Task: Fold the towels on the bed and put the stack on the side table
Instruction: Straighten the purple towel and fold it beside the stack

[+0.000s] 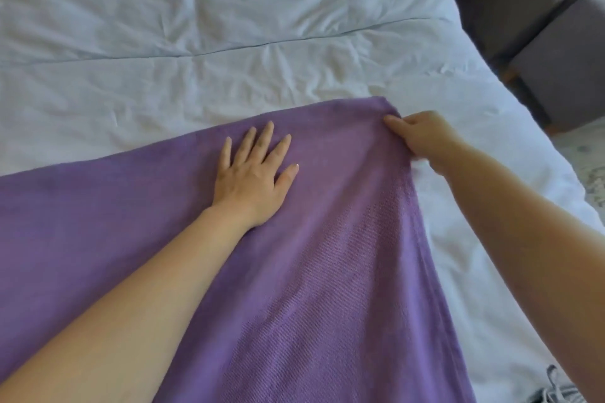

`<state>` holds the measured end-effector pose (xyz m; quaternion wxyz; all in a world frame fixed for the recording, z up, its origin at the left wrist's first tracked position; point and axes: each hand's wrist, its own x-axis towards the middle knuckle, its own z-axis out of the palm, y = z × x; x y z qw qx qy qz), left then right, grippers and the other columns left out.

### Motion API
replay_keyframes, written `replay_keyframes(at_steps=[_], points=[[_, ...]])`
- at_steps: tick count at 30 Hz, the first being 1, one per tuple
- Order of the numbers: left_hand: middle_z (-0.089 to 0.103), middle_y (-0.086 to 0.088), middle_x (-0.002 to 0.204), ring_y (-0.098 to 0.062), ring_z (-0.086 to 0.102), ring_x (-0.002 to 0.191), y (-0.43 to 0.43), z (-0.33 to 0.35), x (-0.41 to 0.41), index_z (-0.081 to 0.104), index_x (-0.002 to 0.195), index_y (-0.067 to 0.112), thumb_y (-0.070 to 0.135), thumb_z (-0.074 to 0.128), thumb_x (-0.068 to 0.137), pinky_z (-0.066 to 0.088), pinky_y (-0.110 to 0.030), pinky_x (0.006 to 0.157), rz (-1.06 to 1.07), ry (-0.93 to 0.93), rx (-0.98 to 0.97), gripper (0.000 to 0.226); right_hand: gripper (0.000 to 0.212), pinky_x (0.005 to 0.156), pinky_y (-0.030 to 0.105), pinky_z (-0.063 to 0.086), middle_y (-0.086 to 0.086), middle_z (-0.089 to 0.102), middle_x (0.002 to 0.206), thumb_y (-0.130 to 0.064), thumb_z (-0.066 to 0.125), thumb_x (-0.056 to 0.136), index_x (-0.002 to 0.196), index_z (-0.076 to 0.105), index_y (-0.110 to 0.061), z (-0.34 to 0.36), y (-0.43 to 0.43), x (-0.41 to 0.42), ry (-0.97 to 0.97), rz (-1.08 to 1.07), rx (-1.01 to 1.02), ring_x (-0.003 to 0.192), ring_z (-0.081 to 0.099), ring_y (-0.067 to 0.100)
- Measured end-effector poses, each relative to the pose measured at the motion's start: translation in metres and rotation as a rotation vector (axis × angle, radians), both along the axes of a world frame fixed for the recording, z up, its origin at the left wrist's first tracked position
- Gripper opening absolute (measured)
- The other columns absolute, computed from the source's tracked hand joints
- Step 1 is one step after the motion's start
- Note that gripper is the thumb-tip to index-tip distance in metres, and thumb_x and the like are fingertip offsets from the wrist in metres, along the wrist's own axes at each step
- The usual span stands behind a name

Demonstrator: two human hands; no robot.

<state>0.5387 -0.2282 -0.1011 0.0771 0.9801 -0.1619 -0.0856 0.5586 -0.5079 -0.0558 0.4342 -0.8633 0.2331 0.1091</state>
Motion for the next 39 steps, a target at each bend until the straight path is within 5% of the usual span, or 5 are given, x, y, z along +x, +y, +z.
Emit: replay_keyframes(at_steps=[5, 15, 20, 28, 39], points=[[-0.012, 0.008, 0.160, -0.015, -0.009, 0.148, -0.002, 0.010, -0.017, 0.001, 0.150, 0.040, 0.064, -0.001, 0.089, -0.014, -0.045, 0.116, -0.058, -0.011, -0.009, 0.066, 0.049, 0.034, 0.017, 0.024, 0.001, 0.034, 0.048, -0.044, 0.062, 0.088, 0.054, 0.043, -0.014, -0.006, -0.001, -0.006, -0.074, 0.016, -0.129, 0.040, 0.031, 0.010], [-0.007, 0.010, 0.161, -0.014, -0.008, 0.148, -0.020, 0.013, -0.082, 0.001, 0.150, 0.040, 0.065, -0.005, 0.087, -0.015, -0.044, 0.115, -0.142, 0.014, 0.021, 0.068, 0.059, 0.061, 0.026, 0.057, 0.009, 0.074, 0.092, -0.057, 0.062, 0.074, 0.101, 0.070, -0.005, 0.009, -0.011, -0.084, 0.414, 0.051, 0.550, 0.077, 0.071, 0.018], [-0.005, 0.009, 0.161, -0.015, -0.007, 0.148, -0.026, 0.004, -0.083, -0.001, 0.150, 0.040, 0.063, -0.002, 0.089, -0.012, -0.044, 0.116, -0.114, 0.022, 0.037, 0.065, 0.046, 0.045, 0.020, 0.040, -0.003, 0.047, 0.044, -0.040, 0.067, 0.086, 0.050, 0.058, -0.015, -0.003, -0.013, -0.106, -0.040, -0.137, 0.059, 0.043, 0.047, 0.013], [0.011, 0.003, 0.161, -0.021, 0.012, 0.148, -0.041, 0.021, -0.134, 0.017, 0.151, 0.035, 0.058, 0.007, 0.092, 0.000, -0.046, 0.118, -0.215, -0.023, -0.020, 0.063, 0.031, 0.062, 0.035, 0.045, 0.004, 0.057, 0.072, -0.039, 0.059, 0.091, 0.085, 0.069, -0.011, -0.001, 0.011, -0.163, 0.126, -0.214, 0.304, 0.066, 0.051, 0.018], [-0.005, 0.006, 0.161, -0.017, -0.007, 0.148, -0.045, 0.008, -0.179, -0.005, 0.149, 0.038, 0.060, 0.001, 0.092, -0.012, -0.044, 0.116, -0.234, 0.040, 0.088, 0.061, 0.028, 0.054, 0.024, 0.034, -0.005, 0.047, 0.060, -0.034, 0.059, 0.092, 0.074, 0.060, -0.013, -0.009, 0.012, -0.203, -0.063, -0.210, -0.011, 0.057, 0.043, 0.010]])
